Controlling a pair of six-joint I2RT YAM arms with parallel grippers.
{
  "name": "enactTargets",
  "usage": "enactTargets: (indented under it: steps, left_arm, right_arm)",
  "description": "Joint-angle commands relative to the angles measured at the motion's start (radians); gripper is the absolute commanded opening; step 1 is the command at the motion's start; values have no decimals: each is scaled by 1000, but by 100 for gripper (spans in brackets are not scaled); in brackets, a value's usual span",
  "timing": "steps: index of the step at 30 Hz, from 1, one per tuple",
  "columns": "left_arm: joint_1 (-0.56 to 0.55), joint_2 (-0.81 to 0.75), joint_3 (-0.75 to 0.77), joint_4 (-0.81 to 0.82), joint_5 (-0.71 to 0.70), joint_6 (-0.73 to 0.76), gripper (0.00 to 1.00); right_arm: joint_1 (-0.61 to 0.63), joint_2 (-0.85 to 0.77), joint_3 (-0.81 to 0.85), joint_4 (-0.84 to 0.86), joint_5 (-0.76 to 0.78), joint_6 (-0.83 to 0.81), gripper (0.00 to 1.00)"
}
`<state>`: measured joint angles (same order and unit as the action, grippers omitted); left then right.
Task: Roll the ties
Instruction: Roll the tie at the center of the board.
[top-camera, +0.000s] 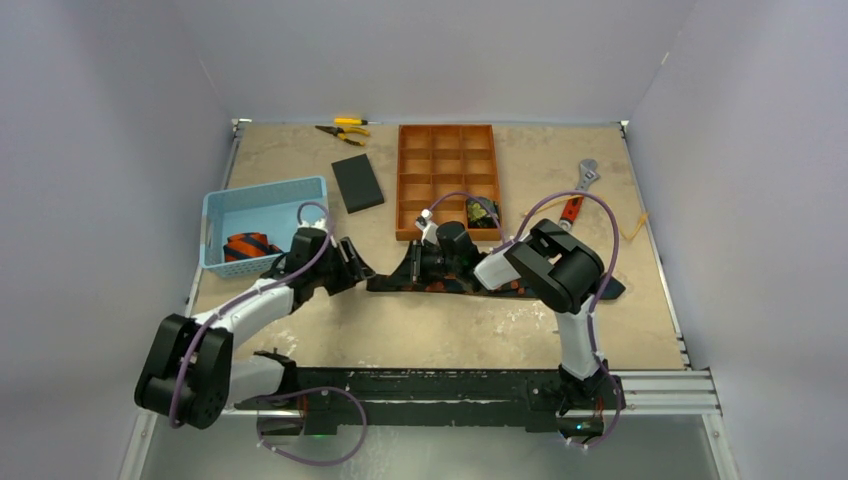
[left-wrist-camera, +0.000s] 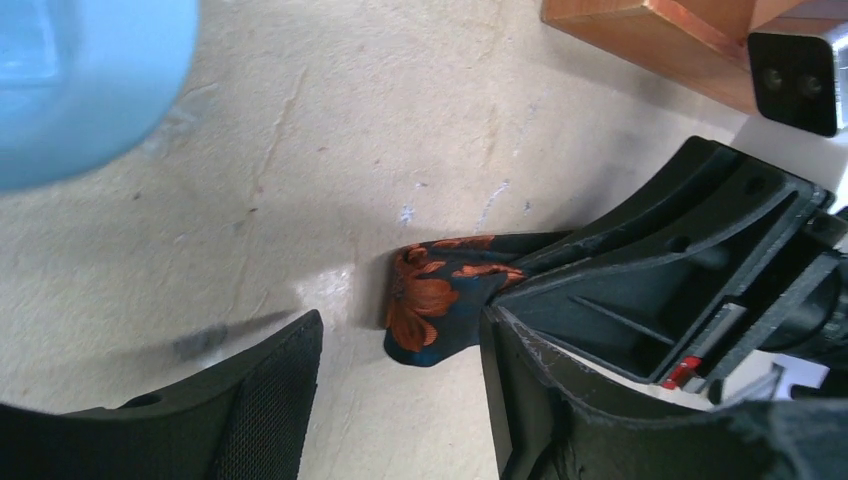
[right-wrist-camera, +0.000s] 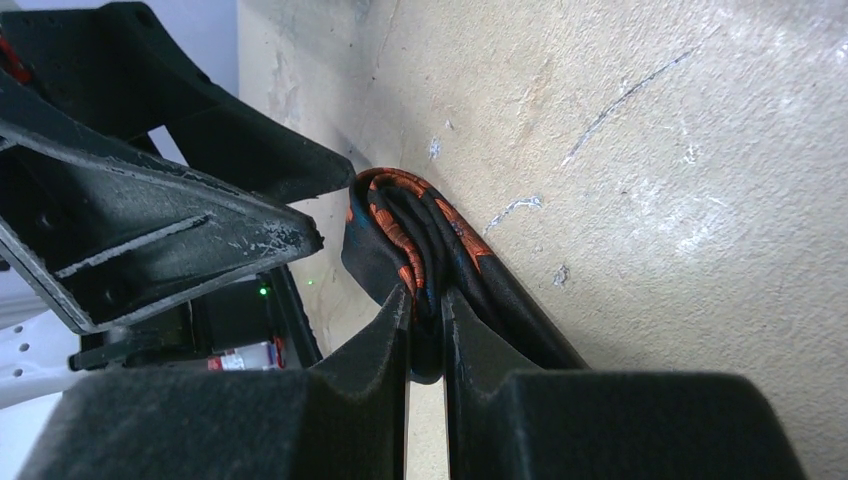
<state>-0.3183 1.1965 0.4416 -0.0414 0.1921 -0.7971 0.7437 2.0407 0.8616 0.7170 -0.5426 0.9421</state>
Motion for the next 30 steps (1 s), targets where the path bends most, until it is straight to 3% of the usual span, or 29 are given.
enactTargets:
  steps: [1, 5, 16, 23, 30]
  left_arm:
    - [42, 64, 91, 12, 217, 95, 57]
    - [47, 128, 156, -72, 280, 183, 57]
    - [77, 187, 211, -197, 284, 305, 53]
    - [78, 230, 204, -189, 295, 309, 46]
    - [60, 216, 196, -166, 252, 281, 49]
  right_arm:
    - [-8, 22, -19, 27, -5, -2, 11]
    - [-9, 23, -26, 38, -5, -5, 11]
    - [-10, 23, -26, 38, -3, -18, 11]
    - [-10, 14, -26, 32, 4, -26, 11]
    - [-10, 19, -26, 38, 9, -29, 10]
